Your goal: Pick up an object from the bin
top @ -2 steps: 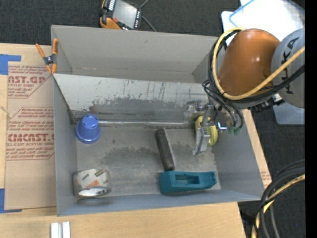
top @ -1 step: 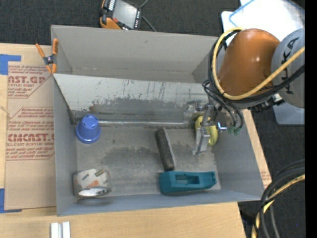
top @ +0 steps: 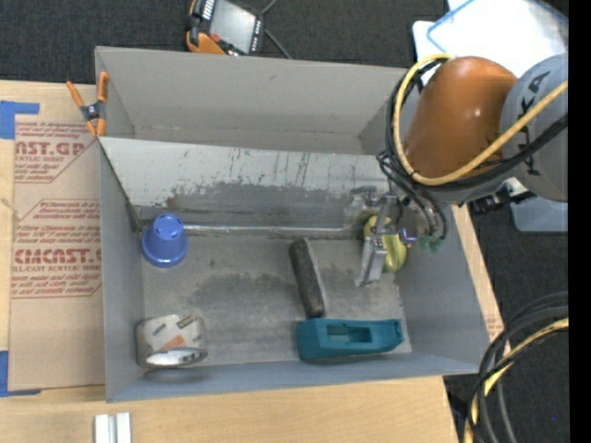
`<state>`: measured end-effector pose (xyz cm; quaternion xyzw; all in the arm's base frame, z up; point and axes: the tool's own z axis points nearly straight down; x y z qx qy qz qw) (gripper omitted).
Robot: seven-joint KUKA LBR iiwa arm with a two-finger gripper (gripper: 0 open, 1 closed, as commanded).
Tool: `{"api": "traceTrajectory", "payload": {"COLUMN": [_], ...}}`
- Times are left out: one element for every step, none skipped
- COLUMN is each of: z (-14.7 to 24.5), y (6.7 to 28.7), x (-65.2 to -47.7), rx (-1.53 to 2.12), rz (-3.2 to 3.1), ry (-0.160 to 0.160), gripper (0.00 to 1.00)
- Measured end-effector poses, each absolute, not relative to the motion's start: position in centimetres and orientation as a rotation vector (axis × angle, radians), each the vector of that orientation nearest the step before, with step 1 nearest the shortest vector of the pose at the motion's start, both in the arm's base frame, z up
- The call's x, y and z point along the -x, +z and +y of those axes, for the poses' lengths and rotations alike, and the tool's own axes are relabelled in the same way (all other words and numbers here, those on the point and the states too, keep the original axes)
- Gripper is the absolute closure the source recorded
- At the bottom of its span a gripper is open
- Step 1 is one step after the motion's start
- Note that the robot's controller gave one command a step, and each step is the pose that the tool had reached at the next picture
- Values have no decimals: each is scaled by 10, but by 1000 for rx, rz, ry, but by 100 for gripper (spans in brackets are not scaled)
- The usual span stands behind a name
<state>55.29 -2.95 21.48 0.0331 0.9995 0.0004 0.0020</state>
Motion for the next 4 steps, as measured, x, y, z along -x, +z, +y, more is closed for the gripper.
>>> {"api": "traceTrajectory", "payload": {"z": [-15,-15,12,15], "y": [214,210,204,206], "x": [-535,-538,-540,-543], "rx": [-24,-63,-109,146], "rz": [3136,3133,3137,3122], "ry": [1,1,1,1], "gripper": [0,0,0,0]}}
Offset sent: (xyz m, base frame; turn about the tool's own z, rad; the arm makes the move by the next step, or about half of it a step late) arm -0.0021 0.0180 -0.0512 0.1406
